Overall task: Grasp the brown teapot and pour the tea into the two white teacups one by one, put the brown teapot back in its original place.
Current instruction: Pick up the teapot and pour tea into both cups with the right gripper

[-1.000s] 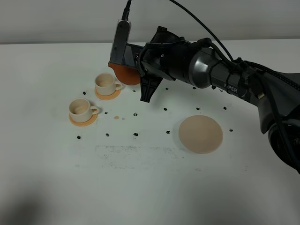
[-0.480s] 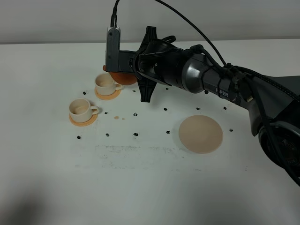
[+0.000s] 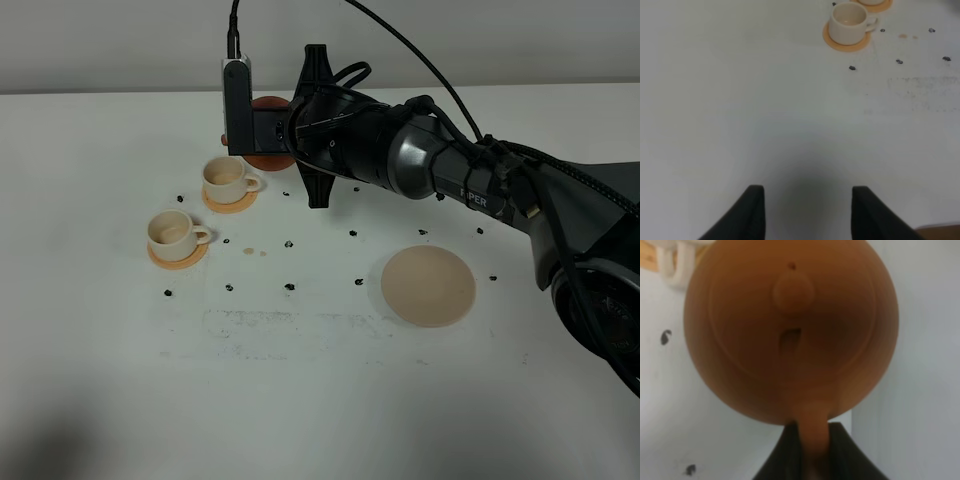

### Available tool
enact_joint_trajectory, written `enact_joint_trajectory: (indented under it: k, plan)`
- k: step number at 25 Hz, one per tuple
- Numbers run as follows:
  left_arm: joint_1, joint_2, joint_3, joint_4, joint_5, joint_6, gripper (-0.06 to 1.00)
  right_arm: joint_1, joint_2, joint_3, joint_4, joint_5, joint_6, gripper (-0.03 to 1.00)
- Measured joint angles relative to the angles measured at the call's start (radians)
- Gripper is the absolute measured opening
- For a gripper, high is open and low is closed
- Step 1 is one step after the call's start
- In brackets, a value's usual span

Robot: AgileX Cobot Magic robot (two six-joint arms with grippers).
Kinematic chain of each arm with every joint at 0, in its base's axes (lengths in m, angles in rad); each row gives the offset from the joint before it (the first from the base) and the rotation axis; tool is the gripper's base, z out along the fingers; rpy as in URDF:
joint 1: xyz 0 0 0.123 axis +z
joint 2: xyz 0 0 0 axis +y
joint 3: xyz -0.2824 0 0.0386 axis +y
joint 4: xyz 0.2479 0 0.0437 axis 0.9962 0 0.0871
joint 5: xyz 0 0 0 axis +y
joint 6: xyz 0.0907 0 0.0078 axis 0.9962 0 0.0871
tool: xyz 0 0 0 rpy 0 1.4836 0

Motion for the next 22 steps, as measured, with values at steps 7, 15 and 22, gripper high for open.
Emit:
enact_joint_trajectory:
  k: [7, 15, 22]
  plan:
    - [0.0, 0.0, 0.0, 0.0, 0.0, 0.0, 0.43, 0.0, 0.025, 0.0, -0.026, -0.001, 0.0, 0.11]
    - [0.0, 0.0, 0.0, 0.0, 0.0, 0.001, 0.43, 0.0, 0.037, 0.0, -0.087, 0.005, -0.006, 0.11]
    - [0.0, 0.0, 0.0, 0.0, 0.0, 0.001, 0.43, 0.0, 0.037, 0.0, -0.131, 0.007, -0.008, 0.11]
